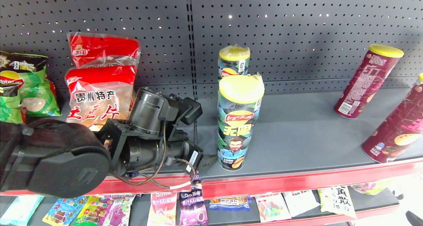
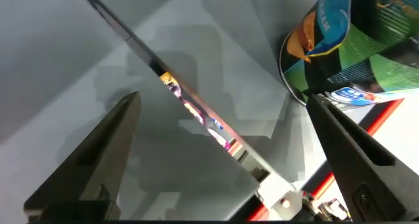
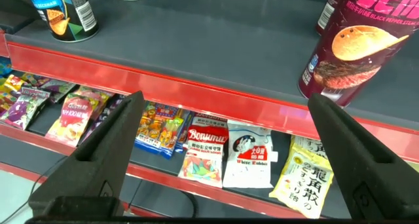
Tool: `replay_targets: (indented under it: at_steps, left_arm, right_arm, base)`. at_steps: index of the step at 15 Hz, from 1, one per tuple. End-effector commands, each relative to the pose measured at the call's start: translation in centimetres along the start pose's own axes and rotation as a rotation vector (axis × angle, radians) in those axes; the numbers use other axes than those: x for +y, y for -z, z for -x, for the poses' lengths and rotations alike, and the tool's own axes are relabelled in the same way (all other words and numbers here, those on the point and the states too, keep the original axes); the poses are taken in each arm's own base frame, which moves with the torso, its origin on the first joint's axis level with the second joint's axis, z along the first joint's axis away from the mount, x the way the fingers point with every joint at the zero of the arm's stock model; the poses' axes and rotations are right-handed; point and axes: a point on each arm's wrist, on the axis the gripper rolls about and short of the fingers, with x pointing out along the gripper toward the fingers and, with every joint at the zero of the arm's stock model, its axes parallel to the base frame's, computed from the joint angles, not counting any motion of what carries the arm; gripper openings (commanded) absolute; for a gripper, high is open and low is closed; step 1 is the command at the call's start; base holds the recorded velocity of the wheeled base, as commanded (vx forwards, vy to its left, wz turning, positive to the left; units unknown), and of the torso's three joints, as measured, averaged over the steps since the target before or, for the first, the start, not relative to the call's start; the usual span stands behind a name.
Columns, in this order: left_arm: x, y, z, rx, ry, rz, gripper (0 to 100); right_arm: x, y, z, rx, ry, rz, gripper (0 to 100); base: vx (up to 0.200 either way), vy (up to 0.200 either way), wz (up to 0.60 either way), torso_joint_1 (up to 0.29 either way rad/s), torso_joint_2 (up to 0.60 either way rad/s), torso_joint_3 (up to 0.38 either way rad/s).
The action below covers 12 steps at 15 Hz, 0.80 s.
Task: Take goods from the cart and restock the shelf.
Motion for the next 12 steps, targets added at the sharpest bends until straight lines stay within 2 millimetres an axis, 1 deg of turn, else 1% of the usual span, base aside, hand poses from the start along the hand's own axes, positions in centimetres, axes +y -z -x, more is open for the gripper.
replay_targets:
  at_steps: [1,7,9,10,11,12]
  left_arm:
    - [-0.2,0.0,-0.3,0.004,0.004,-0.004,100]
    - [-0.3,0.1,-0.1,0.003,0.006,-0.003,100]
    - [-0.1,0.1,1.9,-0.026,-0.015,0.004,100]
    - [0.2,0.5,4.1,-0.053,-0.026,0.013,100]
    - [0.5,0.8,5.1,-0.065,-0.036,0.02,100]
    - [1.1,2.3,8.3,-0.094,-0.064,0.036,100]
  right_arm:
    - [0.0,0.1,0.0,0.004,0.0,0.001,100]
    - [0.0,0.2,0.0,0.007,-0.001,-0.001,100]
    - [0.0,0.4,0.0,0.01,0.001,0.0,100]
    - [0.0,0.4,0.0,0.01,0.002,0.0,100]
    - [0.0,0.4,0.0,0.009,0.002,0.001,100]
    - [0.0,0.3,0.0,0.012,0.005,0.001,100]
  base:
    - [0.0,0.0,0.0,0.0,0.0,0.0]
    - [0.0,0.0,0.0,0.0,0.0,0.0]
    - [0.0,0.0,0.0,0.0,0.0,0.0]
    - [0.0,0.0,0.0,0.0,0.0,0.0]
    - [0.0,0.0,0.0,0.0,0.0,0.0]
    - [0.0,0.0,0.0,0.0,0.0,0.0]
